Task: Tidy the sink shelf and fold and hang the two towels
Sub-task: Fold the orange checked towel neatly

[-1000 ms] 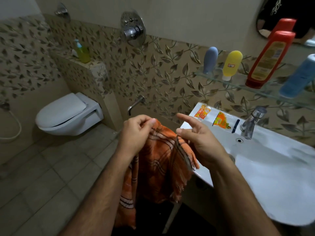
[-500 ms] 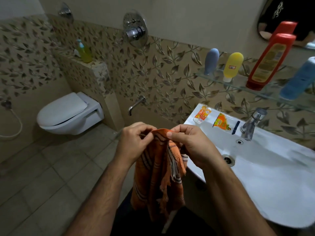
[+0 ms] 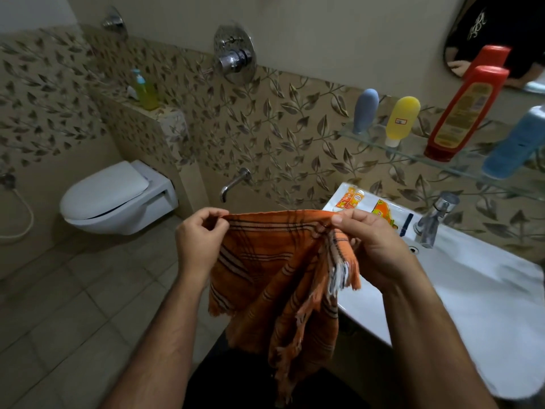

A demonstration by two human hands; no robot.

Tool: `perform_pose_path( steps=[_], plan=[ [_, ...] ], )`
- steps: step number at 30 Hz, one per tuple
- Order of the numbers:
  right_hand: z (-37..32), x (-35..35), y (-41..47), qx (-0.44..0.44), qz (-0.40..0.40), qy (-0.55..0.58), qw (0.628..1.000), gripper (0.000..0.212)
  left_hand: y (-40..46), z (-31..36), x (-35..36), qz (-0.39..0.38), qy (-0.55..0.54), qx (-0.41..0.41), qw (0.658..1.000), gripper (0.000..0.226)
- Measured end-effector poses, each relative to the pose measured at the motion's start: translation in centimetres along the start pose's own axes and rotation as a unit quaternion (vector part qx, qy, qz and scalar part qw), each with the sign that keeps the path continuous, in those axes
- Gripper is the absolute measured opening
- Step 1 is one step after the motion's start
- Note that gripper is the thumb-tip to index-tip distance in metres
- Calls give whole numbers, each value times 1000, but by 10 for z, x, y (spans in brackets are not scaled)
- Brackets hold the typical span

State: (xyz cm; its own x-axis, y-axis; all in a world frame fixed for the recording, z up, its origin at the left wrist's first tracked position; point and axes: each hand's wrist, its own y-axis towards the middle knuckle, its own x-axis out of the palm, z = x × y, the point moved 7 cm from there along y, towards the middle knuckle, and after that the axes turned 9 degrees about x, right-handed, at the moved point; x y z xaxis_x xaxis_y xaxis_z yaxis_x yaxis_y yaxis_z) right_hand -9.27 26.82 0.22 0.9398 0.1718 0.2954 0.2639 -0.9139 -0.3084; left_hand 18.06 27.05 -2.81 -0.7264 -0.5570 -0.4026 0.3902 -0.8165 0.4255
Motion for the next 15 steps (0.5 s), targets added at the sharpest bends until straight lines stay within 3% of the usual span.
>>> perform_pose_path(
  steps=[4,7,11,15],
  plan=[
    [0,-7,0,1,4,9,1000,22,6,1,2,-15,-34,-19,999,24],
    [4,-13,8,-2,48,21,999,28,4,-1,16,-75,-108,-100,986,25],
    [17,-18,20,1,100,35,994,6,-4,11,31,-129,-166,-131,969,27],
    [29,-24,24,7,142,-7,990,29,-3,15,28,-86,-141,-130,978,22]
  ],
)
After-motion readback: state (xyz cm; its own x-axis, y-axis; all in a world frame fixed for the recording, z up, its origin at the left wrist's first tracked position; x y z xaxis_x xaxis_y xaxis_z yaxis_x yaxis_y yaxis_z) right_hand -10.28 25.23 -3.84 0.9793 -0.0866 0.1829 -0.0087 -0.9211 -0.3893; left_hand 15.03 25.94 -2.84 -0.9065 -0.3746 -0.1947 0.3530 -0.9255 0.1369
